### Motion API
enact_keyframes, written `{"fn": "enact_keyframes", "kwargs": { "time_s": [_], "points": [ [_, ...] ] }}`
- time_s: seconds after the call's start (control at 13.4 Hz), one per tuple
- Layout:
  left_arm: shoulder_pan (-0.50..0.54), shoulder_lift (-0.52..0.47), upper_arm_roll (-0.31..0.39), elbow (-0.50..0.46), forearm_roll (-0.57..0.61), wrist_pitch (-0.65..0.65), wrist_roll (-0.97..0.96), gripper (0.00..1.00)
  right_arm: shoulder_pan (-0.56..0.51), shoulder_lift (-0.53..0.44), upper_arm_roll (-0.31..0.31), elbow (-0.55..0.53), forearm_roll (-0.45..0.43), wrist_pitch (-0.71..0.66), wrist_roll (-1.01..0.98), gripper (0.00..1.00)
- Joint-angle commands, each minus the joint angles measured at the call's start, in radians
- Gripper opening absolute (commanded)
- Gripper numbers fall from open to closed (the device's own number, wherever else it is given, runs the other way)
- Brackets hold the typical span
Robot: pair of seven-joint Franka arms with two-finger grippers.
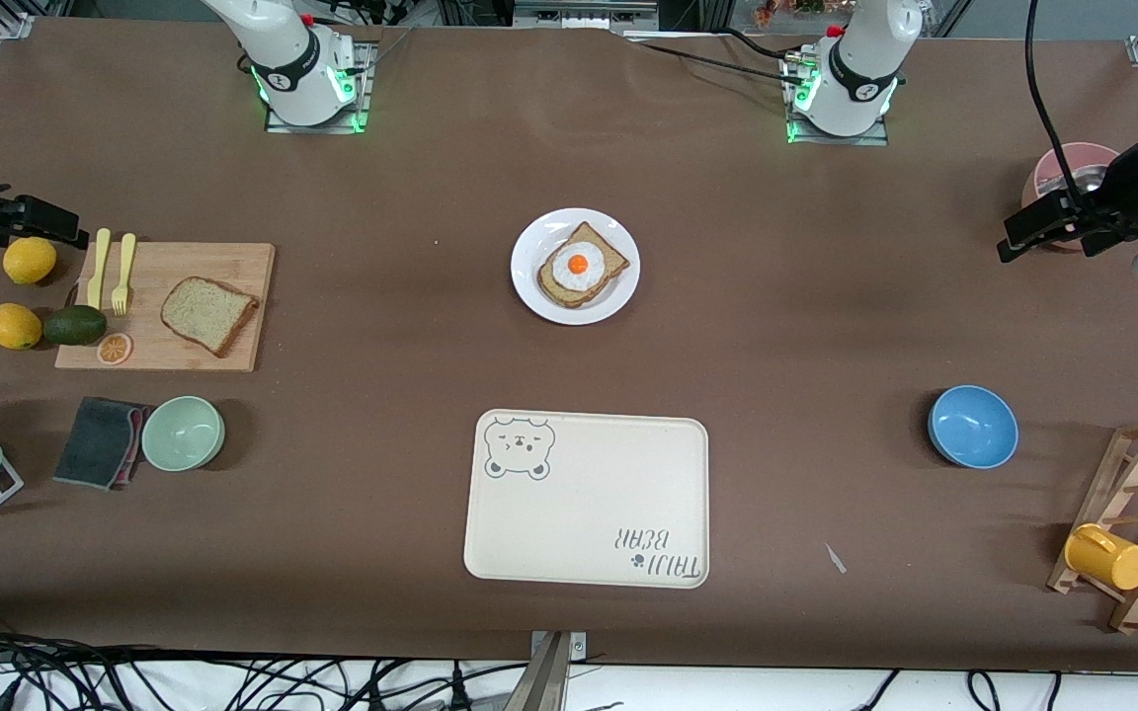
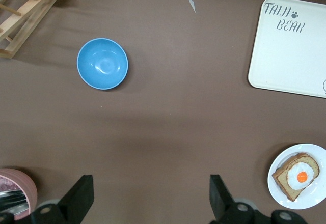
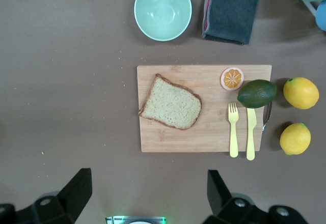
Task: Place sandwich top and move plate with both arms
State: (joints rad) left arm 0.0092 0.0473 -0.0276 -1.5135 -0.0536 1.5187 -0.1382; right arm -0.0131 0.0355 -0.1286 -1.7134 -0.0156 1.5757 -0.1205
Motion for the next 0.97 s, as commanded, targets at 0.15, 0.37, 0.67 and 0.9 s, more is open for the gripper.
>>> {"fn": "enact_keyframes", "kwargs": {
  "time_s": [0.15,0.37,0.67,0.9],
  "points": [
    [0.005,-0.006,0.000,0.013,-0.029,-0.020,0.008,1.00,0.019,0.061,0.001,0.012,-0.004,-0.048,0.126,1.00],
    [0.005,-0.006,0.000,0.013,-0.029,-0.020,0.008,1.00,0.090,0.125,0.000,0.009,-0.033,0.013,0.356,0.99],
    [0.005,-0.006,0.001,0.013,-0.029,-0.020,0.008,1.00,0.158,0.233,-0.002,-0.061,-0.140,0.142,0.555,0.98],
    [0.003,-0.006,-0.003,0.013,-0.029,-0.020,0.008,1.00,0.185,0.253,0.000,-0.222,-0.225,0.330,0.734,0.88]
  ]
}}
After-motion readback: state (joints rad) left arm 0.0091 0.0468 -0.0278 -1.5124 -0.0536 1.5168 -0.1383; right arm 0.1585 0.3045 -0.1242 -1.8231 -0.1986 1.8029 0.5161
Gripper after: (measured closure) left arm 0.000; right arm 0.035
